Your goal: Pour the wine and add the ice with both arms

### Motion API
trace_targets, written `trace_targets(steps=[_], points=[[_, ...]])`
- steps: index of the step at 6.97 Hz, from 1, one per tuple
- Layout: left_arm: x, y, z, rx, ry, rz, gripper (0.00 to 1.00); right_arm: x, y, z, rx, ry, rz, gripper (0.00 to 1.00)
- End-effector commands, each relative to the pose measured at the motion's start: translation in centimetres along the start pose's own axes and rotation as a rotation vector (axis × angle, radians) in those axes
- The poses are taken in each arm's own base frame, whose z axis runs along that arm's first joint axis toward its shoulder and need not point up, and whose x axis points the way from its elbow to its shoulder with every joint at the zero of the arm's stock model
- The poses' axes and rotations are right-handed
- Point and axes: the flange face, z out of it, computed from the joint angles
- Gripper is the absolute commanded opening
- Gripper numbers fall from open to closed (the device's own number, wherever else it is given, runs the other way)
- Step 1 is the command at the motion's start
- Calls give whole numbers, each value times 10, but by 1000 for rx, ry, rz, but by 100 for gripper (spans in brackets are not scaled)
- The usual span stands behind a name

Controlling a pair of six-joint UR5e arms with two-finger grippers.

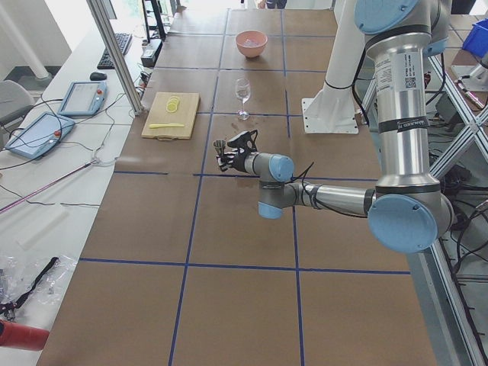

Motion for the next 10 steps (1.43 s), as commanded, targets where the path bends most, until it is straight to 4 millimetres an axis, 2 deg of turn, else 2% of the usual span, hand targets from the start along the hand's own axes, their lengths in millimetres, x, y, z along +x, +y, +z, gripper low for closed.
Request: trace_targets(steps=[1, 3, 5, 10], points=[[4, 15, 4, -13, -2, -85, 0, -1, -1, -1, 2, 0, -2, 100], [35, 37, 17, 7, -35, -135, 0, -1, -1, -1, 2, 0, -2, 100], [44, 62, 15, 38, -71, -137, 0, -1, -2, -1, 3, 0, -3, 100], [99, 120, 12, 54, -149, -159, 0, -2, -2, -1, 4, 0, -4, 100]])
